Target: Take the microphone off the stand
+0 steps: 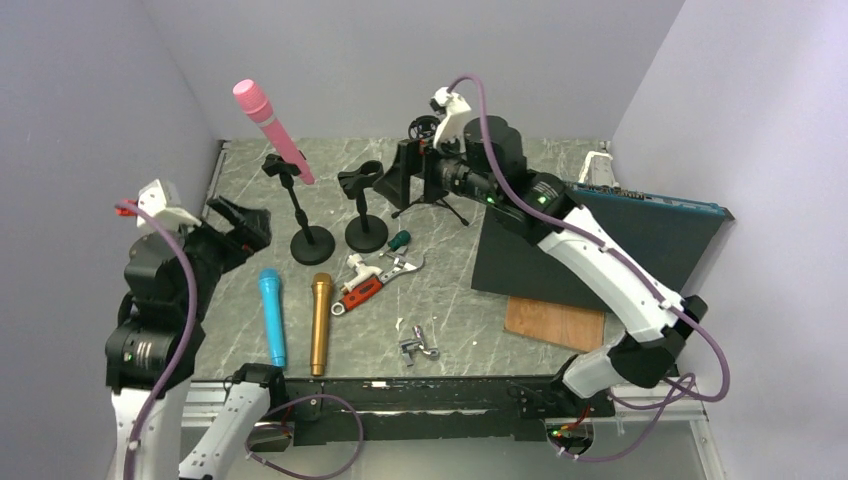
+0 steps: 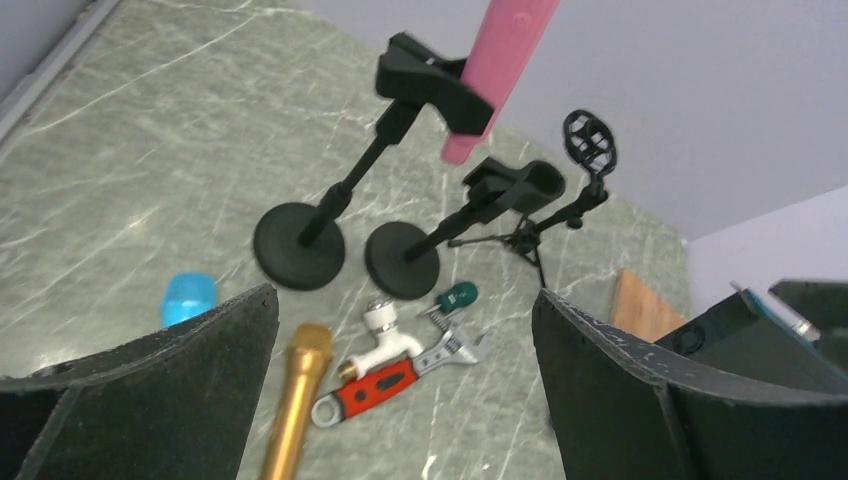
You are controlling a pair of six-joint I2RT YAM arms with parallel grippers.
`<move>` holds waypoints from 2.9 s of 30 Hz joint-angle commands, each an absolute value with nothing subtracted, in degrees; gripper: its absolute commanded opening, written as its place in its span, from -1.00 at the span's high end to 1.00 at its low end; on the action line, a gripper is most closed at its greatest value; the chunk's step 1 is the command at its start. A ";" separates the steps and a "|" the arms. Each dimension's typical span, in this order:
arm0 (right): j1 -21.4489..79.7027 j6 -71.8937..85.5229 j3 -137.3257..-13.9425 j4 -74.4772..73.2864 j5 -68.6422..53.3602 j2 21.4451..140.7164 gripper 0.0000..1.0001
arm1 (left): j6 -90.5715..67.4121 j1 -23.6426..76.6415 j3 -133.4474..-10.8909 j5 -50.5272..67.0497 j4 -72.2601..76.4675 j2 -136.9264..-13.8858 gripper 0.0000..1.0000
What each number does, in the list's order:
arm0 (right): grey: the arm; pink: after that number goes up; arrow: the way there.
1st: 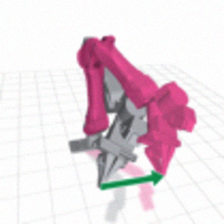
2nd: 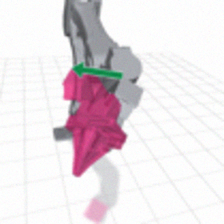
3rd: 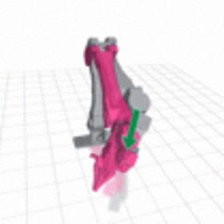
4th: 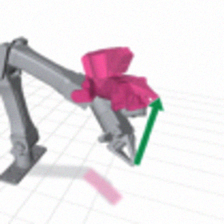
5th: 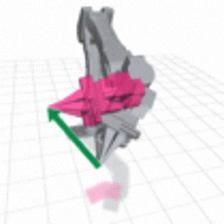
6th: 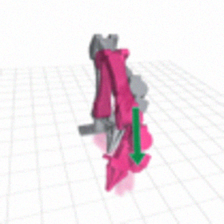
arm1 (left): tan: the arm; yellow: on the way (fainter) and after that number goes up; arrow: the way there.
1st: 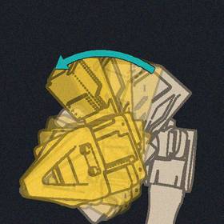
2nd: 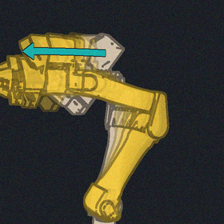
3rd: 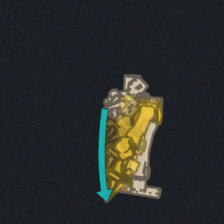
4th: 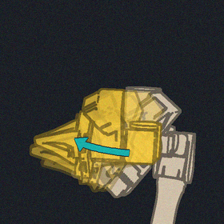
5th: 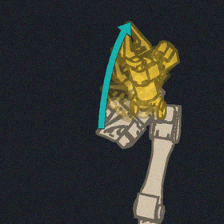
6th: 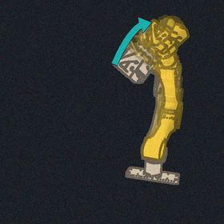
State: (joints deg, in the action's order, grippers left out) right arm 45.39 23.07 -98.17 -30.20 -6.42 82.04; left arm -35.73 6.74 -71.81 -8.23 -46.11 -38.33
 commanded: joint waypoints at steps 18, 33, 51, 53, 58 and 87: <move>50.44 16.82 -122.57 -16.26 3.18 103.41 -1.00 | -19.96 6.86 -93.24 -17.74 -73.21 -34.72 -0.99; 54.47 11.27 -138.99 4.02 3.96 125.76 -0.95 | -9.32 6.85 -86.65 -18.96 -71.41 -35.00 -0.99; 57.22 0.55 -140.90 13.79 7.93 133.72 -0.53 | -10.76 9.49 -84.60 -21.27 -72.08 -35.02 -0.99; 57.31 -1.24 -139.45 14.77 7.13 133.11 -0.45 | -11.34 9.49 -85.17 -20.92 -72.24 -35.31 -0.99; 57.60 -4.04 -138.51 14.90 5.91 132.48 -0.25 | -13.34 9.49 -85.26 -20.82 -72.52 -34.90 -0.99; 46.08 5.45 -107.35 30.88 -33.27 116.29 1.00 | -21.29 9.49 -78.68 -0.85 -56.14 -40.61 -0.99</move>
